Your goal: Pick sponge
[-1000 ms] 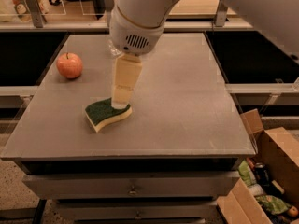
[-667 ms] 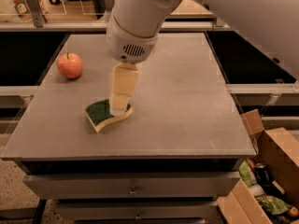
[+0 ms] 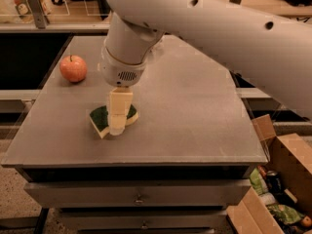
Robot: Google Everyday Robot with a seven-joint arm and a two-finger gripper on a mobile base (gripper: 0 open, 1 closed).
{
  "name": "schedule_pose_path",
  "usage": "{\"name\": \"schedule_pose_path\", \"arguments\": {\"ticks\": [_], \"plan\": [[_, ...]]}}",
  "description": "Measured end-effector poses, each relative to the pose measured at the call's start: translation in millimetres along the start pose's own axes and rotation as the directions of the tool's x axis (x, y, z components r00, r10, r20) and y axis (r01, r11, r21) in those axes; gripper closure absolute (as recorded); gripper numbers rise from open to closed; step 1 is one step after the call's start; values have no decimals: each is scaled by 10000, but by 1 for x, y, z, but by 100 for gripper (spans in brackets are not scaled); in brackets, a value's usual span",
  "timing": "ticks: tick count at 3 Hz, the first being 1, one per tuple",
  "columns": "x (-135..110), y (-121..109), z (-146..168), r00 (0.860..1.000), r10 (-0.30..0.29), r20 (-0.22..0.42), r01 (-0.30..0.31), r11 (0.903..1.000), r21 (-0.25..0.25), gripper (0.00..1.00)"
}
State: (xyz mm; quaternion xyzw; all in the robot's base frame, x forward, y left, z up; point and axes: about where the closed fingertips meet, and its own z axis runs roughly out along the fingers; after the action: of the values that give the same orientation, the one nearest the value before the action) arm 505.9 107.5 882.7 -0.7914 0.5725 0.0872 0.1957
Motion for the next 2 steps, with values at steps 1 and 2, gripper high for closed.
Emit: {"name": "schedule_pose_path", "arguments": {"ticks": [1,2], "plan": [[1,-7,23,9991,-411,-57,410,9988,-252,0],[5,-13,44,9958,-777,-479,751,9958,-530,0]]}}
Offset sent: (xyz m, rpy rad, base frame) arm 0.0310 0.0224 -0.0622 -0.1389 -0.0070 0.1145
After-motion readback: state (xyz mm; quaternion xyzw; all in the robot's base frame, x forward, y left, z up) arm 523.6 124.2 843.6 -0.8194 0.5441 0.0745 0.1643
